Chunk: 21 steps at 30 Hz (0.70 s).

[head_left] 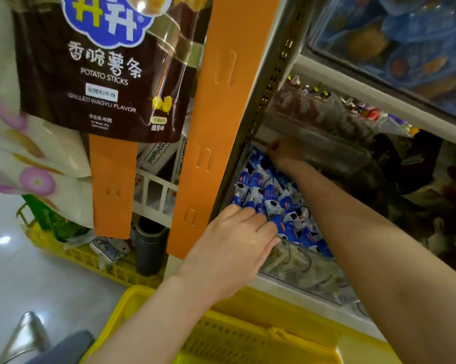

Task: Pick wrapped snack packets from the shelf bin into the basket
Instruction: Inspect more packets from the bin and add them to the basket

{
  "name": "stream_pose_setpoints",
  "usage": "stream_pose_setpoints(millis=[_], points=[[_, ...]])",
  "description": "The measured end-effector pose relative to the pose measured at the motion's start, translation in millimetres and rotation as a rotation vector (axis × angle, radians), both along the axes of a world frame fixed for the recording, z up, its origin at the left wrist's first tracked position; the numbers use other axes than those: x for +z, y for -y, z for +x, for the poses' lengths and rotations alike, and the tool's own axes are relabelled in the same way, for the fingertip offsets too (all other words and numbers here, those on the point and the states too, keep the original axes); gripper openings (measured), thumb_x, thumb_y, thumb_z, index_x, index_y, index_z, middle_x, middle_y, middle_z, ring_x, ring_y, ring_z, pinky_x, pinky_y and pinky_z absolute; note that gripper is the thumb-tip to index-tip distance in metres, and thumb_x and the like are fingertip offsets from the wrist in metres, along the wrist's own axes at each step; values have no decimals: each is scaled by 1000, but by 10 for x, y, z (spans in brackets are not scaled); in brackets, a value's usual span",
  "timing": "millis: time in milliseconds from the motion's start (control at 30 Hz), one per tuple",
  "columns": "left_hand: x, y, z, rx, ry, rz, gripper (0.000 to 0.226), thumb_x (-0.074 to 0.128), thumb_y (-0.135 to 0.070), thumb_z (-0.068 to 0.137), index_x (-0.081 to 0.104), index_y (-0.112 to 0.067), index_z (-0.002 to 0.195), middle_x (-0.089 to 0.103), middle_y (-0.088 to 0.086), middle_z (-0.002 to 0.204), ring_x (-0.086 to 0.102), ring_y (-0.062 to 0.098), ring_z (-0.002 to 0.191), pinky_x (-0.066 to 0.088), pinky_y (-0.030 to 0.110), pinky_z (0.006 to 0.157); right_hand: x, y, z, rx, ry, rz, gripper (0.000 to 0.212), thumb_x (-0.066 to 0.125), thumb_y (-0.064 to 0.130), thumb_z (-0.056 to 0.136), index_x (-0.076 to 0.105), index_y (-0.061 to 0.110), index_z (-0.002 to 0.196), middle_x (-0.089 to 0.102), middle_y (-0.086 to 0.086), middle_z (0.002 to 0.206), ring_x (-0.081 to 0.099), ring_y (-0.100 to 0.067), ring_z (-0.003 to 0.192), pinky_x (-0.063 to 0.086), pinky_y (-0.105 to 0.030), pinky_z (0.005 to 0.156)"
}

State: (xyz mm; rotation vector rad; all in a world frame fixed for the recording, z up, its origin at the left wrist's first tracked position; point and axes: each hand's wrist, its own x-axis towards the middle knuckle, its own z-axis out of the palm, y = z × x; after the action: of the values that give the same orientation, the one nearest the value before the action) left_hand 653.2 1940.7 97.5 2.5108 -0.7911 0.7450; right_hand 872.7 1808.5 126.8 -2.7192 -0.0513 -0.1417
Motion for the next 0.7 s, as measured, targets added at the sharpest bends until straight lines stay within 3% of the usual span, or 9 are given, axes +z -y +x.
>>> stream_pose_setpoints(millis=[133,267,367,467,567,700], points=[[13,3,-25,12,-38,-2,35,32,-29,92,66,-21,88,65,-6,79,58,11,74,46,28,74,69,-5,-81,-57,141,59,31,45,21,97,59,13,70,59,-10,84,58,-19,76,35,-25,70],[29,10,-52,14,-57,16,35,31,-29,93,66,-21,89,65,-7,80,58,12,76,45,29,76,278,44,-317,-62,341,166,25,47,22,96,64,5,93,64,-10,94,51,-12,78,37,-24,72],[37,22,-83,22,-65,21,31,36,-26,93,66,-20,94,67,-4,85,58,15,80,44,32,79,414,123,-613,-15,445,210,23,47,19,96,62,2,101,65,-15,104,58,-21,88,39,-24,75],[48,51,-122,37,-117,3,25,38,-25,97,60,-21,110,65,-3,101,55,17,95,35,32,89,512,215,-922,-37,511,231,23,46,18,97,60,3,107,63,-13,103,55,-15,83,31,-12,63],[73,110,-163,11,-234,-232,26,38,-23,98,52,-25,120,57,-10,114,43,4,103,27,22,94,572,280,-1278,-33,493,435,20,47,18,96,60,7,106,62,-2,88,56,8,64,37,-5,52],[205,186,-319,-15,-345,-717,23,46,-17,95,51,-22,117,53,-11,113,48,-3,105,38,12,92,537,320,-1805,57,424,678,11,50,21,95,55,21,85,64,-5,87,65,-6,70,55,-20,59]])
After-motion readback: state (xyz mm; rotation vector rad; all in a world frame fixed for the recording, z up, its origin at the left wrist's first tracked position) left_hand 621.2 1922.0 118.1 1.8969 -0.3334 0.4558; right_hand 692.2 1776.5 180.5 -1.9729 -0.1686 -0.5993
